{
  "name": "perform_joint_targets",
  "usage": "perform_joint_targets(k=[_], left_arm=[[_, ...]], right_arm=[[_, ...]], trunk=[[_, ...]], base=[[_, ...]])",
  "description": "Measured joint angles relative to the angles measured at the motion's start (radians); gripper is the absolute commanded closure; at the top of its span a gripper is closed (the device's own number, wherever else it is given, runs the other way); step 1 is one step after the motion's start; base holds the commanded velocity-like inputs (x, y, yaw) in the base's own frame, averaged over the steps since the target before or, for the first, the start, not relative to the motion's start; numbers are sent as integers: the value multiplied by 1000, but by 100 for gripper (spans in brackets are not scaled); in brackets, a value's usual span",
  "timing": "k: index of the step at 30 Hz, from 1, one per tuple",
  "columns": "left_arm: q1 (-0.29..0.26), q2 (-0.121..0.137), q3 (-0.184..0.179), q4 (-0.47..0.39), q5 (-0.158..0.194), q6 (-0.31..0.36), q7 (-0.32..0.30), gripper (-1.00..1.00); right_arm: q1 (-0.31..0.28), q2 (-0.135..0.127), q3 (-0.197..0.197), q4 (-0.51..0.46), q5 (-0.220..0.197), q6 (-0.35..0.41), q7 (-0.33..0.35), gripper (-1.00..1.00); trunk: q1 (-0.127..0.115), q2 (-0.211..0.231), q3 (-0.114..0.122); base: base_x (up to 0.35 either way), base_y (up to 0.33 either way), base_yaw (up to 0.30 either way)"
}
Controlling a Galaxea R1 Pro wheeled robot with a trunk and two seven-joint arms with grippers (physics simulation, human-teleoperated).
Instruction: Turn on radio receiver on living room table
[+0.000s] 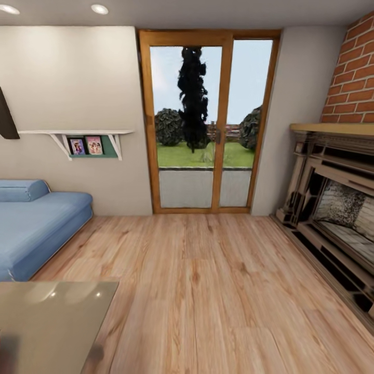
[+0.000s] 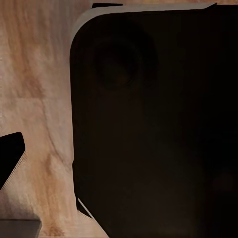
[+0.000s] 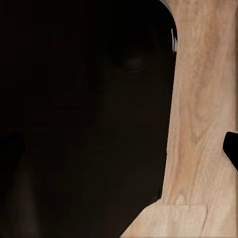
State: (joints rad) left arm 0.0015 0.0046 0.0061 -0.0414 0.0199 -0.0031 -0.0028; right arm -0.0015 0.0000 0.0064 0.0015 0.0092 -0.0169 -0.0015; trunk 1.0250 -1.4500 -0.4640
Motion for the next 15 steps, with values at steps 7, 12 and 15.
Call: perform_joint_targets(k=[7,12,15], left_arm=[[0,0,0,0,0,0,0,-100],[0,0,0,0,0,0,0,-100],[0,0,0,0,0,0,0,-100]], right_arm=[[0,0,1,0,0,0,0,-100],[0,0,1,0,0,0,0,-100],[0,0,1,0,0,-1,0,-100]], trunk=[[0,0,0],[0,0,0],[0,0,0]], base=[[323,0,0],[323,0,0],[323,0,0]])
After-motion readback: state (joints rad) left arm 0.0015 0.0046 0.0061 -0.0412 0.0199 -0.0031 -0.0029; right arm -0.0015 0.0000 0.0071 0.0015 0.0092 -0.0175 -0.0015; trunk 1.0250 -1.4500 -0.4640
